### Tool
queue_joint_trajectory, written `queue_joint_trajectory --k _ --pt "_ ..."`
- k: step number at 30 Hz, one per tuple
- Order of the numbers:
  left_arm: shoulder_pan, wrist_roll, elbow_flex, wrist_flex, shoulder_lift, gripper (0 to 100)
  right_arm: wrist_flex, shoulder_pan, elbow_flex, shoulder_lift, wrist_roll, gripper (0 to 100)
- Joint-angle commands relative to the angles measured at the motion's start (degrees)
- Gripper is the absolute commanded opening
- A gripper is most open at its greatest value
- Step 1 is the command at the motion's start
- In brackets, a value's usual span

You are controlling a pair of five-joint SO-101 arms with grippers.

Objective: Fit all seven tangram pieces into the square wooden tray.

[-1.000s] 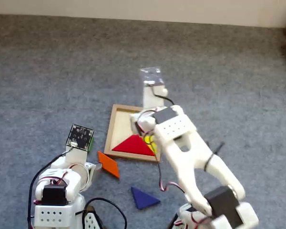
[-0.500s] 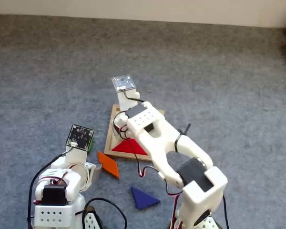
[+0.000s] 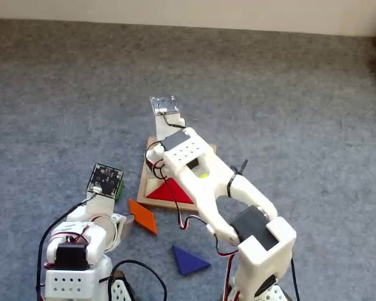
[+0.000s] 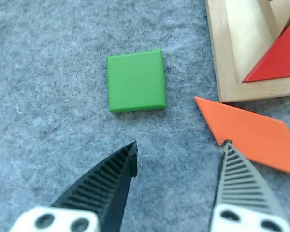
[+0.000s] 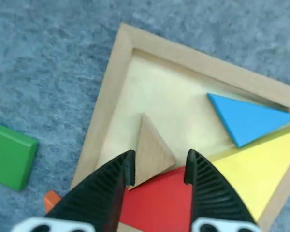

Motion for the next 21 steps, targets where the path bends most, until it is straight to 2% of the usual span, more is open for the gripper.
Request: queue_joint_trajectory --k 1,5,10,21 --pt "-0.4 0.4 1.1 0.2 0.0 26 2.2 -0.2 -3.6 -1.5 -0.4 16.5" --pt "-0.4 0.4 1.1 0.2 0.0 26 4.7 0.8 -6.6 -1.6 -0.3 13.1" --pt "-0.4 0.4 1.1 0.2 0.0 26 5.1 3.0 -8.9 -1.5 -0.3 1.1" --pt "-0.4 0.4 1.1 0.2 0.0 26 1.2 2.3 -4.5 -0.5 -0.3 0.5"
